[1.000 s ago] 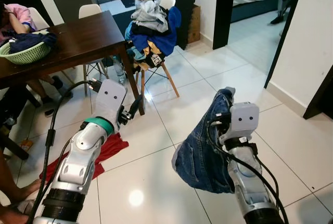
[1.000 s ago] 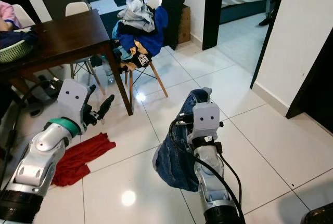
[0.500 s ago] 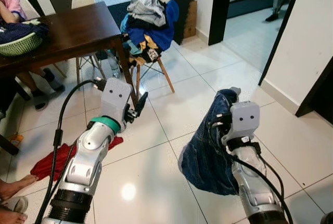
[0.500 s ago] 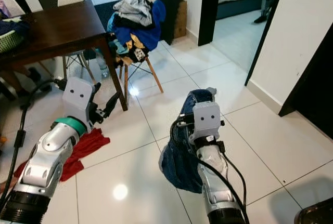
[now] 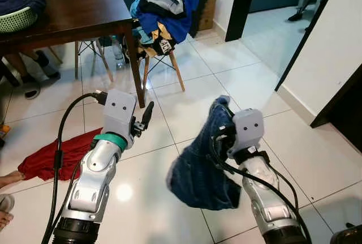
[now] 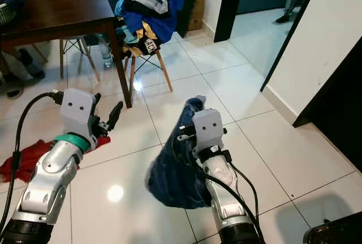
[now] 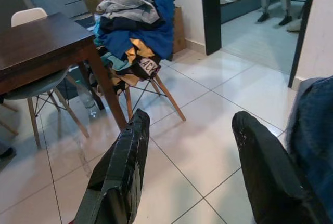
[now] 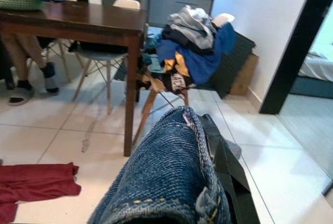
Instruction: Hang hanger
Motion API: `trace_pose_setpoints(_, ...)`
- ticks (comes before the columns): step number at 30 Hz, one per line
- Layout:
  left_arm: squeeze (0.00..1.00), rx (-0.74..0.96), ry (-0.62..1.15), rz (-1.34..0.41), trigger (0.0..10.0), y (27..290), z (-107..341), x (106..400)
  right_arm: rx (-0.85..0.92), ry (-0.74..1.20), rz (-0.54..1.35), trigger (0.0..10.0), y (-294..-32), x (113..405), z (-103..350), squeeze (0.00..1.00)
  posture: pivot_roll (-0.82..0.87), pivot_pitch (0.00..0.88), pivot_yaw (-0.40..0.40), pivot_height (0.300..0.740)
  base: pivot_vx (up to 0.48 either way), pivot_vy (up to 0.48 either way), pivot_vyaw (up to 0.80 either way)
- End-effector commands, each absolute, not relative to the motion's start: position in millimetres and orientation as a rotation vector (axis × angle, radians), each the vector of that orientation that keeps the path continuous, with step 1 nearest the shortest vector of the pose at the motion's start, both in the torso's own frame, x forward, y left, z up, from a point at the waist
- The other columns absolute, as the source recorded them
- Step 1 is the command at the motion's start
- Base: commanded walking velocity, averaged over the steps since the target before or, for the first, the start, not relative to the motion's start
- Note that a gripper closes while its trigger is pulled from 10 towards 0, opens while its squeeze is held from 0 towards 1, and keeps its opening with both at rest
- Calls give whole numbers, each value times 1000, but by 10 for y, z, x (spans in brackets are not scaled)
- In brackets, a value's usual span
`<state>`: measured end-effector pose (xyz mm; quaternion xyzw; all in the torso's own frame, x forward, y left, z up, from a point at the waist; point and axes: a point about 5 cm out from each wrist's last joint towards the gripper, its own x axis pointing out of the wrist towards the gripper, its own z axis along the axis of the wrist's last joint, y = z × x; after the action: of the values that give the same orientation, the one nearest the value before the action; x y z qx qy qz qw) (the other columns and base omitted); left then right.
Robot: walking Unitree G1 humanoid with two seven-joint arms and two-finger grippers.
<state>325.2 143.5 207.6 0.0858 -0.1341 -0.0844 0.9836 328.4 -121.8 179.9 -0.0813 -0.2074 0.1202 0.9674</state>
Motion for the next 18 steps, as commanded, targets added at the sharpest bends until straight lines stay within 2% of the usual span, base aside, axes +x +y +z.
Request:
trace_pose_setpoints(1, 0, 171, -275, -153, 10000, 1455, 2064, 3274, -158, -459, 226, 10000, -1243, 3307, 1885, 0, -72, 144, 58, 740, 0, 0, 0)
trace_pose_setpoints(9, 0, 175, -257, -154, 10000, 1462, 2086, 3241, -88, -434, 254, 10000, -1242, 3325, 1876, 0, -53, 103, 56, 740, 0, 0, 0)
trace_pose_setpoints(17, 0, 180, -208, -124, 10000, 1515, 1992, 3241, -46, -398, 273, 10000, -1208, 3336, 1840, 0, -54, 112, 51, 740, 0, 0, 0)
trace_pose_setpoints(18, 0, 182, -215, -124, 10000, 1517, 2009, 3239, -40, -403, 277, 10000, -1179, 3331, 1854, 0, -40, 102, 32, 740, 0, 0, 0)
